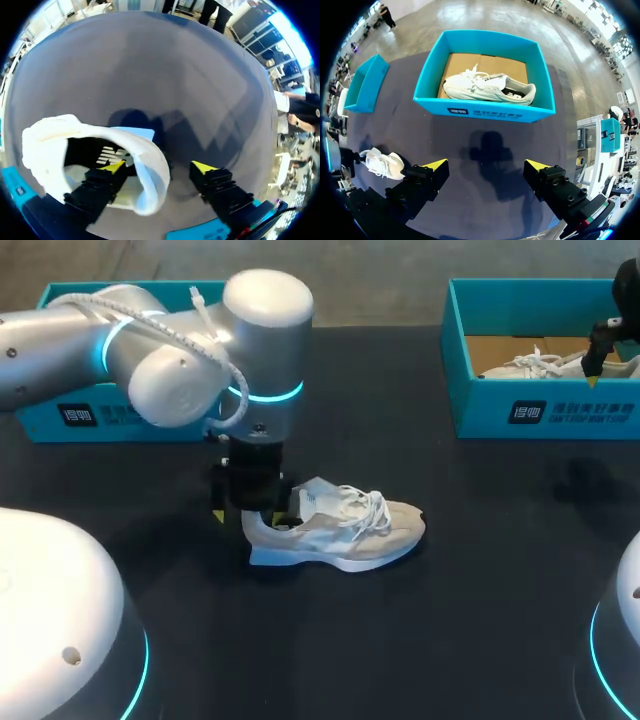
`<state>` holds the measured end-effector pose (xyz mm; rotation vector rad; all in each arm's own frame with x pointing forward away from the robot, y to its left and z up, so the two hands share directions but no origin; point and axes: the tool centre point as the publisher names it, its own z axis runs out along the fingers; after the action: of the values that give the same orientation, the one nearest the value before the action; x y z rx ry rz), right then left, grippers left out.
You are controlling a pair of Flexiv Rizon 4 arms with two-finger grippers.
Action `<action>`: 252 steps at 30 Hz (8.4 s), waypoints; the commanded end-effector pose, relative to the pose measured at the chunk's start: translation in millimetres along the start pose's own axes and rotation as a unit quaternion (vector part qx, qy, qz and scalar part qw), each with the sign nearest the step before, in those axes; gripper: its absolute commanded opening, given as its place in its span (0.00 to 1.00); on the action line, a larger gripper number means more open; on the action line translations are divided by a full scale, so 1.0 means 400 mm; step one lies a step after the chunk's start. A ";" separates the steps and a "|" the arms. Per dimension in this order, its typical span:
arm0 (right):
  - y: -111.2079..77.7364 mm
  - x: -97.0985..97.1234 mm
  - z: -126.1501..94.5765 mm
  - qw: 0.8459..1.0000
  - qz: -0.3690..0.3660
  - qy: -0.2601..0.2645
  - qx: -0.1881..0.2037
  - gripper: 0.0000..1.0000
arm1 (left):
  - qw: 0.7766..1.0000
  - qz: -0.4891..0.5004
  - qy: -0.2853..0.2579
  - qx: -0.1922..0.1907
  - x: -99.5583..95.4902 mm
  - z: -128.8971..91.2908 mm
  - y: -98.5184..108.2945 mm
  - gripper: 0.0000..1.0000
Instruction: Take the shoe out of the shoebox, open the shoe tongue, remove and reinsert the insole, then place the shoe into the shoebox
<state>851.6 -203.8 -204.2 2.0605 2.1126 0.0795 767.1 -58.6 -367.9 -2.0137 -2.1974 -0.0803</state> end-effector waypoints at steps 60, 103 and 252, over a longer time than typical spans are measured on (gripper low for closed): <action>-0.002 0.001 0.001 1.000 0.000 -0.001 -0.001 1.00 | 0.778 -0.491 -0.304 0.249 0.224 -0.135 -0.027 1.00; -0.002 0.001 0.001 1.000 0.000 -0.001 -0.001 1.00 | 0.667 -0.553 -0.363 0.343 0.241 0.020 -0.014 1.00; 0.006 0.019 0.009 1.000 0.001 -0.004 0.007 1.00 | 0.662 -0.543 -0.312 0.412 -0.119 0.155 -0.015 0.00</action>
<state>851.1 -203.3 -204.5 2.0613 2.1143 0.0782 756.3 -96.0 -430.4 -0.0665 -2.6434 1.3506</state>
